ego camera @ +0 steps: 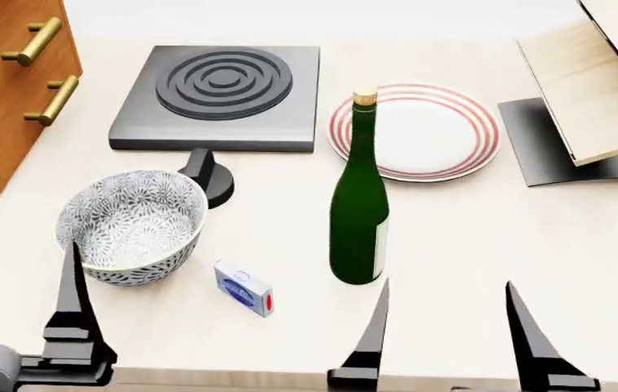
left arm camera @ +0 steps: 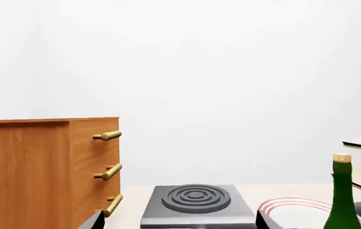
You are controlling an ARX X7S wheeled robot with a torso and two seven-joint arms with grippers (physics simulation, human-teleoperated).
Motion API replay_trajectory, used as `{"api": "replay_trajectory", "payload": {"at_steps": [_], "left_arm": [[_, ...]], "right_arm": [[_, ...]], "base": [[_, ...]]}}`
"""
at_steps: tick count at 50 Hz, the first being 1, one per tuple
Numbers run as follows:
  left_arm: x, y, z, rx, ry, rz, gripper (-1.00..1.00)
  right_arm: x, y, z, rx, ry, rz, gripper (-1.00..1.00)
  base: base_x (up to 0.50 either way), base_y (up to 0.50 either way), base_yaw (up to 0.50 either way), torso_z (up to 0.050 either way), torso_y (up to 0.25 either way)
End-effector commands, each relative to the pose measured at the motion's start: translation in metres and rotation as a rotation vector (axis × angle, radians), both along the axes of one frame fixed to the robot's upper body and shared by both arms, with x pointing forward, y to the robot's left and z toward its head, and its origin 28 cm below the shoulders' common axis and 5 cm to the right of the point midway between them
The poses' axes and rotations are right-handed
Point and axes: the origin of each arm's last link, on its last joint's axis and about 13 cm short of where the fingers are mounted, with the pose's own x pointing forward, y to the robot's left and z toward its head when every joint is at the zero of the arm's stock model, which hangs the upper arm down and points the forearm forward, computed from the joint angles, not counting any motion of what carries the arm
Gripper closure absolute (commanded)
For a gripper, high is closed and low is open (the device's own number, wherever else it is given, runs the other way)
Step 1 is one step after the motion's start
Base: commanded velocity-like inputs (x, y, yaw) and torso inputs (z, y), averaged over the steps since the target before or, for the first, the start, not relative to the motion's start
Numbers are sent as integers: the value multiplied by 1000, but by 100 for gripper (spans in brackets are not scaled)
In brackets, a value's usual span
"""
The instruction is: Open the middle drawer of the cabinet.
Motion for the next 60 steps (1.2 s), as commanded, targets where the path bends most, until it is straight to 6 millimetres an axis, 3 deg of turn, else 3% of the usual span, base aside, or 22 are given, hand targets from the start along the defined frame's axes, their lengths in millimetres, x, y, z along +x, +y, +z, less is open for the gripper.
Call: {"api": "replay_trajectory", "payload": {"at_steps": [1,8,17,41,60], "left_arm": [[-18,-3,37,-4,-116,-39,-100],[-32,-2,64,-37,-208,-49,-100],[-44,1,82,-91,-245,-77,-100],[-48,4,88,-79,-276,-67,-100],[-45,3,86,-75,-270,-62,-100]], "right_arm": [[-20,2,41,-18,-135,-1,-100],[-33,5,65,-29,-236,9,-100],[-36,5,67,-37,-271,12,-100],[-41,8,70,-21,-354,51,-100],[-43,9,70,-41,-373,48,-100]], "base": [[0,0,0,0,0],[0,0,0,0,0],[0,0,0,0,0],[8,0,0,0,0],[484,0,0,0,0]]}}
